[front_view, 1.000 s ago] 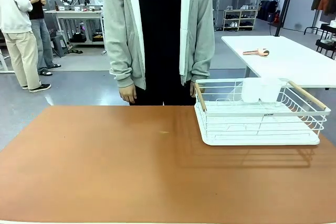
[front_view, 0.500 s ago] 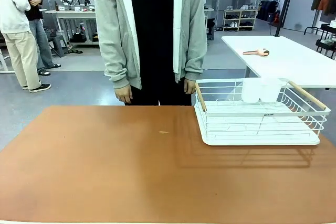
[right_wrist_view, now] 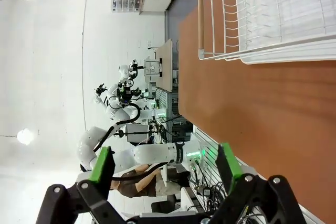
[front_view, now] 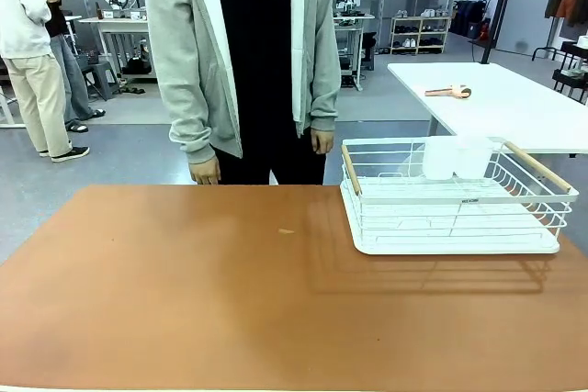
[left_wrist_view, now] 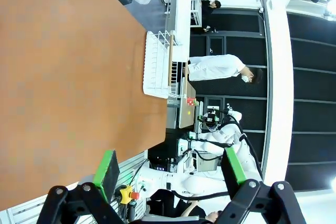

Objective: Clean the table.
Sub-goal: Pick up the Lint Roller when the human hands it over.

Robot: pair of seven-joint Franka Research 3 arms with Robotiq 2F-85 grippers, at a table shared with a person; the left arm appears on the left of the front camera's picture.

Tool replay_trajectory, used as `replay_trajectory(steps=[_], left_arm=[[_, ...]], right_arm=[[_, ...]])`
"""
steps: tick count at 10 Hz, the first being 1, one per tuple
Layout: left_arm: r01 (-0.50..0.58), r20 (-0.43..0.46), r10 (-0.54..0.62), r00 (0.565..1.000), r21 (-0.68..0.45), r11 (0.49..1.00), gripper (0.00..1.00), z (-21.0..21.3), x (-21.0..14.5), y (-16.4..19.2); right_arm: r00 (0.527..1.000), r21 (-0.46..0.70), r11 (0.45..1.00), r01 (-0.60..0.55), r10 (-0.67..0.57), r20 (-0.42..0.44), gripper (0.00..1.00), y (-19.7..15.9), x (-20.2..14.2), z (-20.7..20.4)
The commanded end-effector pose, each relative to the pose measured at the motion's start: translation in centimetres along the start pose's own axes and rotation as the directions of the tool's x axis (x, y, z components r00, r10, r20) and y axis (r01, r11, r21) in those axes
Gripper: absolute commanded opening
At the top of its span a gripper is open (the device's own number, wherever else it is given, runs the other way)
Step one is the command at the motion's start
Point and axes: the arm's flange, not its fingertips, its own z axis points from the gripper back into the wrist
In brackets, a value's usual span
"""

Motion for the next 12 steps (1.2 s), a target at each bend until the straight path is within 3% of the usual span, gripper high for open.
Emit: replay_trajectory(steps=[1,12], left_arm=[[0.025,-0.009,-0.025,1.000,-0.007,1.000,1.00,0.48,-0.37,-0.12],[0.025,-0.009,-0.025,1.000,-0.007,1.000,1.00,0.48,-0.37,-0.12]], right_arm=[[1.000,0.003,1.000,-0.009,0.009,-0.003,1.00,0.36,-0.24,0.01],[1.000,0.003,1.000,-0.009,0.009,-0.003,1.00,0.36,-0.24,0.01]])
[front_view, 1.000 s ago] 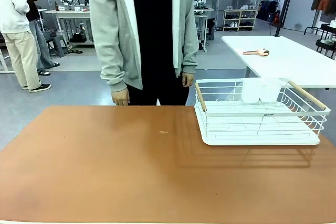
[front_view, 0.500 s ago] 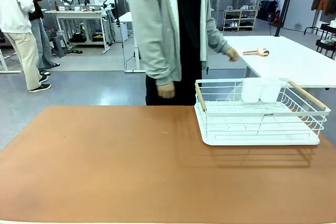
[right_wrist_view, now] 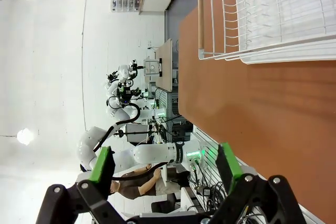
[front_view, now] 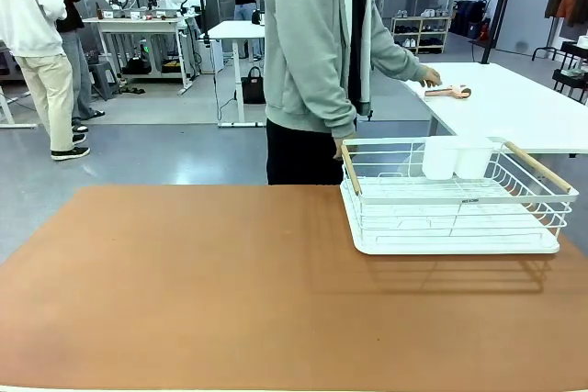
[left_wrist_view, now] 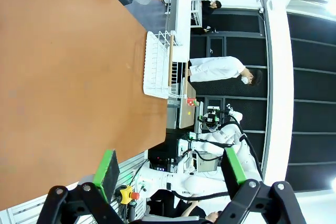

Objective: Clean the table.
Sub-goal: Pick up the Lint Roller when the human hands it over.

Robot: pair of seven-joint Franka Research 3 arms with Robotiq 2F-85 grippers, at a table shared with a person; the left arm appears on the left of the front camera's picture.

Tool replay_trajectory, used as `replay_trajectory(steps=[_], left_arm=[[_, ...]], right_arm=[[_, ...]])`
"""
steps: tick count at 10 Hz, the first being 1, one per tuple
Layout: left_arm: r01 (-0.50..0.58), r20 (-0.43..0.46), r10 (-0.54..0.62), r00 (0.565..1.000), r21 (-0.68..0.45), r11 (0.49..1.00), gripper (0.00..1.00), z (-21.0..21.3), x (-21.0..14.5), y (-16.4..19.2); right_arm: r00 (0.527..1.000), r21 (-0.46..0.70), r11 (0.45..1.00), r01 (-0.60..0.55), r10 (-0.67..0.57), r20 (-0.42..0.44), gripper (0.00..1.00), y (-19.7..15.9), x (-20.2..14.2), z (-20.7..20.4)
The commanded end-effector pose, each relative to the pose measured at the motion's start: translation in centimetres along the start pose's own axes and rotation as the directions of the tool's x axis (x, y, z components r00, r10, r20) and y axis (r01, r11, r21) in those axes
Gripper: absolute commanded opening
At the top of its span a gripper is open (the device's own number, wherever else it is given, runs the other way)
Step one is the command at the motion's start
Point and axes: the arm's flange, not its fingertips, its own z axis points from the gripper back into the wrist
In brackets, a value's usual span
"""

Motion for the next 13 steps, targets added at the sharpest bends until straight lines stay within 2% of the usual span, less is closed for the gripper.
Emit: replay_trajectory(steps=[1,13], left_arm=[[0.025,-0.011,-0.025,1.000,-0.008,1.000,1.00,0.38,-0.34,-0.12],[0.025,-0.011,-0.025,1.000,-0.008,1.000,1.00,0.38,-0.34,-0.12]], right_arm=[[1.000,0.004,1.000,-0.009,0.009,-0.004,1.00,0.35,-0.24,0.00],[1.000,0.004,1.000,-0.009,0.009,-0.004,1.00,0.35,-0.24,0.00]])
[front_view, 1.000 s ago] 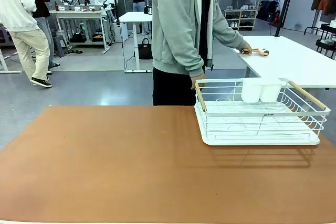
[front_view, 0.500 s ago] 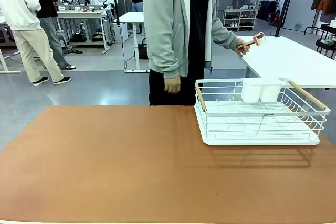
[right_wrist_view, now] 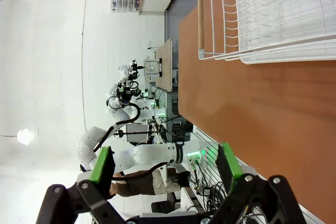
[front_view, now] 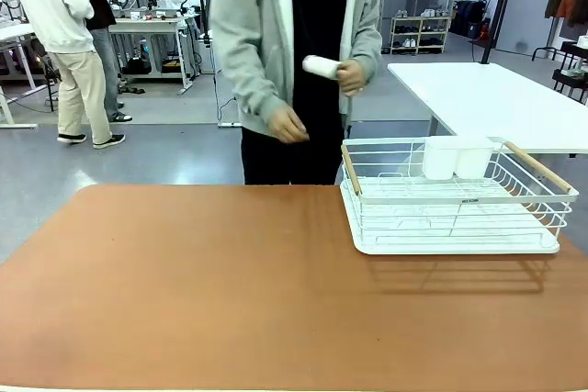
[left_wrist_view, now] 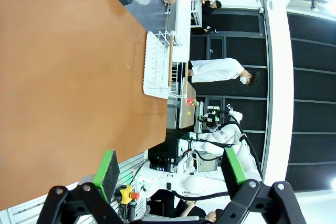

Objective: Clean the table.
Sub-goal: Pick up the Lint Roller when the human hands it over.

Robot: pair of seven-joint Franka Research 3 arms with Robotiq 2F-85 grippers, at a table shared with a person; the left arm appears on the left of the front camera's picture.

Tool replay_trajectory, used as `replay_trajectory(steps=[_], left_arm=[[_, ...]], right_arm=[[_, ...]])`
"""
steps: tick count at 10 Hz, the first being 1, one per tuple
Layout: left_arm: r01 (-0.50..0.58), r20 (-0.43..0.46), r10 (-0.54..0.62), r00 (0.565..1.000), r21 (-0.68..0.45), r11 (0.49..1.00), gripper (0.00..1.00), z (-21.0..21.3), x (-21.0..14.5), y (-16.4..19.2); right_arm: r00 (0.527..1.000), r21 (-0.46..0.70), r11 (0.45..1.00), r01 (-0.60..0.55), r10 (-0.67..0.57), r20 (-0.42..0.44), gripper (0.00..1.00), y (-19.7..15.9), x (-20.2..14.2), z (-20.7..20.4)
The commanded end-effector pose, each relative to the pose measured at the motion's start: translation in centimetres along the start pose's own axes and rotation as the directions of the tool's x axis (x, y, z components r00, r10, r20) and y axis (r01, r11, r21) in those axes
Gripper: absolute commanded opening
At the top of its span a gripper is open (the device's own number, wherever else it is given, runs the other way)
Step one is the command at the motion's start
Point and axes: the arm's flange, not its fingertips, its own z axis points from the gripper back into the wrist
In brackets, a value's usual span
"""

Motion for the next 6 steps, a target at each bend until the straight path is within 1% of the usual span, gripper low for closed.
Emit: replay_trajectory(steps=[1,6], left_arm=[[0.025,-0.011,-0.025,1.000,-0.008,1.000,1.00,0.38,-0.33,-0.11],[0.025,-0.011,-0.025,1.000,-0.008,1.000,1.00,0.38,-0.33,-0.11]], right_arm=[[1.000,0.004,1.000,-0.009,0.009,-0.004,1.00,0.35,-0.23,-0.02],[1.000,0.004,1.000,-0.009,0.009,-0.004,1.00,0.35,-0.23,-0.02]])
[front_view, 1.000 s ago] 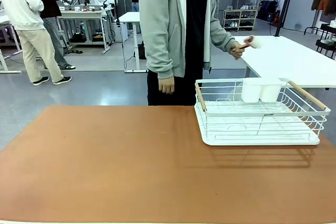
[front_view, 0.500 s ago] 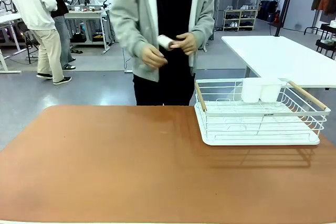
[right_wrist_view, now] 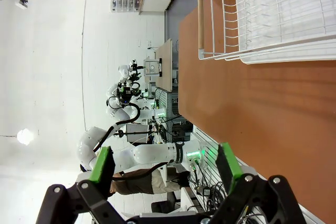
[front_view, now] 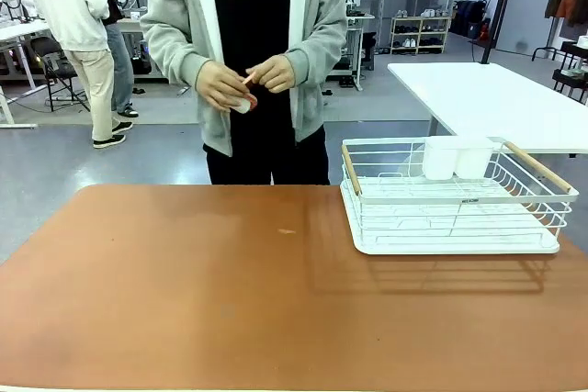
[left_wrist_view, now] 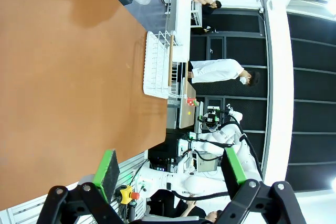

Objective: Clean the table.
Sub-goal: Pick up the Lint Roller when the human hands it over.

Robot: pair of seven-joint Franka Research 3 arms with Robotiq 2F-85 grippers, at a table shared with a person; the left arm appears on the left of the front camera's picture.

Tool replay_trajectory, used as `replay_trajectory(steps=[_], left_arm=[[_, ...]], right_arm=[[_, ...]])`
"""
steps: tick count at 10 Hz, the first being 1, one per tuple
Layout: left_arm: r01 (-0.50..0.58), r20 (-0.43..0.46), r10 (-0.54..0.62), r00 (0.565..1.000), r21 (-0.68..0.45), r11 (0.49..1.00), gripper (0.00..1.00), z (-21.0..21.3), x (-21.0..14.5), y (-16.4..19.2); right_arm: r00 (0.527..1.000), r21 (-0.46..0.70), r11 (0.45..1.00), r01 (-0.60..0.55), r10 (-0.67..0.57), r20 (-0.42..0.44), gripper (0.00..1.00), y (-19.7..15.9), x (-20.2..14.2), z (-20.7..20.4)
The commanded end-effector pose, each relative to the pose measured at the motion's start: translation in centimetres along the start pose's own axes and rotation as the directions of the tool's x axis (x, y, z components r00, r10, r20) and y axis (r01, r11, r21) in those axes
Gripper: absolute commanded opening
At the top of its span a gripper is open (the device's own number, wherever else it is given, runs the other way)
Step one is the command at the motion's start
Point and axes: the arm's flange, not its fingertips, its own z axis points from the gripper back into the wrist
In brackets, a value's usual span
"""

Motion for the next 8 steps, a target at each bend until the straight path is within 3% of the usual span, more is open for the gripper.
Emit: replay_trajectory(steps=[1,8], left_arm=[[0.025,-0.011,-0.025,1.000,-0.008,1.000,1.00,0.39,-0.33,-0.11],[0.025,-0.011,-0.025,1.000,-0.008,1.000,1.00,0.39,-0.33,-0.11]], right_arm=[[1.000,0.004,1.000,-0.009,0.009,-0.004,1.00,0.35,-0.23,-0.02],[1.000,0.004,1.000,-0.009,0.009,-0.004,1.00,0.35,-0.23,-0.02]])
